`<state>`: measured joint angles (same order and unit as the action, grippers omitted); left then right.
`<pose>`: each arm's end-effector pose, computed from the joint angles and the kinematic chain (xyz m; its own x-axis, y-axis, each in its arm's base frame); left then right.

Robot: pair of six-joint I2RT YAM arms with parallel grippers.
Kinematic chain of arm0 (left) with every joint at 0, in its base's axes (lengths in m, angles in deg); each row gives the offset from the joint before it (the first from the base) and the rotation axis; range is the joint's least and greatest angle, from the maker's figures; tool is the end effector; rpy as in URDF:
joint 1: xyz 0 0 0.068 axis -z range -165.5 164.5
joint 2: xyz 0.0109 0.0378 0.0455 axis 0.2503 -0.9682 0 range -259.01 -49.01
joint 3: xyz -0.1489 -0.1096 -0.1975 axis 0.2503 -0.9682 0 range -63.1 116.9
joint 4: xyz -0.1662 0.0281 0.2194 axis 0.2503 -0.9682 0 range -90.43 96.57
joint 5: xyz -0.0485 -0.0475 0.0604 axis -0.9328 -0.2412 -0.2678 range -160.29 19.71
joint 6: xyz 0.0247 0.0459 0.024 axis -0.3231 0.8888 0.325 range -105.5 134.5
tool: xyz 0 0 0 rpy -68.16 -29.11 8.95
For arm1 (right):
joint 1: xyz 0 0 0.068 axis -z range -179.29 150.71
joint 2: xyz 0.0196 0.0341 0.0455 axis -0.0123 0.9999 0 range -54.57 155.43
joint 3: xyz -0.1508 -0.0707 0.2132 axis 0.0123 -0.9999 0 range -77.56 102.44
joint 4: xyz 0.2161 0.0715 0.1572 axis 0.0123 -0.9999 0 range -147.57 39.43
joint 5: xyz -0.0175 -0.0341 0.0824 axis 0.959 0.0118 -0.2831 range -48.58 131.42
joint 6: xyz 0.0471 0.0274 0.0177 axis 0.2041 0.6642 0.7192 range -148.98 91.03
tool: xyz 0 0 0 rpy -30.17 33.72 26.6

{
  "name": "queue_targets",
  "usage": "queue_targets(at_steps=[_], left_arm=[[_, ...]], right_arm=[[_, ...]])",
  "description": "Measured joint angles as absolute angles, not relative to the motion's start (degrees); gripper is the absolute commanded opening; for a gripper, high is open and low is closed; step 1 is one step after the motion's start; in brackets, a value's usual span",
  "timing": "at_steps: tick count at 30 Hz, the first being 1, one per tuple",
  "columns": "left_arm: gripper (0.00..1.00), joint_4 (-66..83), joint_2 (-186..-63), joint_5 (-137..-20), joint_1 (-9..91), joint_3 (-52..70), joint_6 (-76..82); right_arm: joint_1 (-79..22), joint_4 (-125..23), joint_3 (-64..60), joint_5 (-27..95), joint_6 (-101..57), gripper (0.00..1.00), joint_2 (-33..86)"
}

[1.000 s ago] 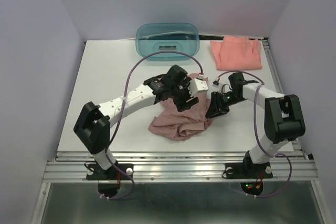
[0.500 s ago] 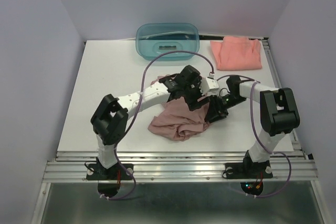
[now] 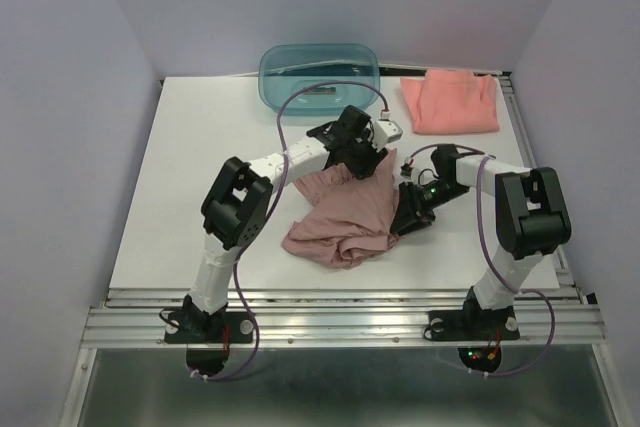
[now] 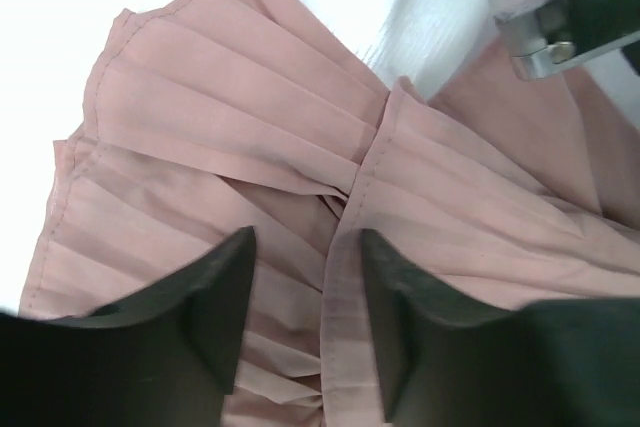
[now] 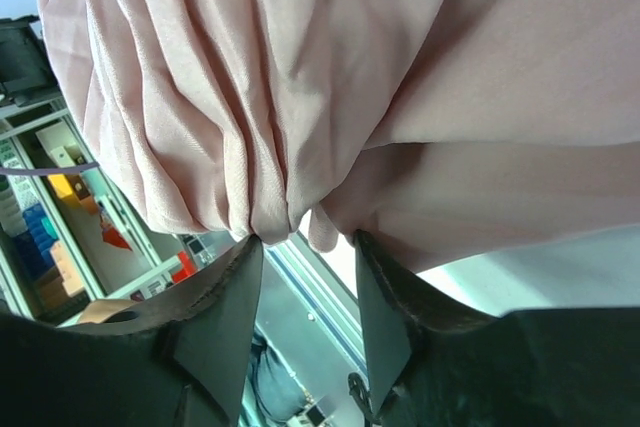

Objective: Fold and stack the skirts
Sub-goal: Fold the skirt

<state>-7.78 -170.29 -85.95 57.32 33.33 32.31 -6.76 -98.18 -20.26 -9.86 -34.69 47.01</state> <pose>0.3634 -0.3517 0.2103 -0.1943 0.5815 -0.7900 0.9111 0.4055 0.0744 0.2915 0.0701 0.1312 -0.9805 -0.1913 -0.0447 -0.1540 0.6074 0.7793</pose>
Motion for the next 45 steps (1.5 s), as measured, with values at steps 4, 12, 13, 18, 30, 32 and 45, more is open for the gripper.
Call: queue_targets(at_steps=[4,12,13,18,30,32,45], left_arm=[[0.1,-7.4,-170.3,-91.0,56.2,33.5,31.7],[0.56,-6.6,-170.3,-98.2,55.7,33.5,31.3],[0.57,-6.7,-170.3,-98.9,55.7,33.7,31.3],[0.56,-8.0,-170.7,-99.8,55.8,36.2,31.3],[0.33,-11.9,-176.4,-103.3,55.7,40.8,31.9],[0.21,-12.4,-176.4,-104.3,55.7,40.8,32.0],[0.0,-10.2,-176.4,-107.1,54.2,40.7,29.3]], right_arm=[[-6.8,-98.0,-20.3,-9.8,-34.4,0.43,47.5],[-6.8,-97.8,-20.3,-9.8,-34.1,0.47,48.8],[-6.8,-97.8,-20.3,-9.8,-34.1,0.47,48.8],[-6.8,-97.8,-20.3,-9.8,-34.1,0.47,48.8],[-6.8,-98.4,-20.2,-9.8,-35.2,0.51,49.2],[-6.8,-98.7,-20.2,-10.0,-35.5,0.51,49.2],[-6.8,-100.2,-19.9,-12.1,-37.4,0.48,51.7]])
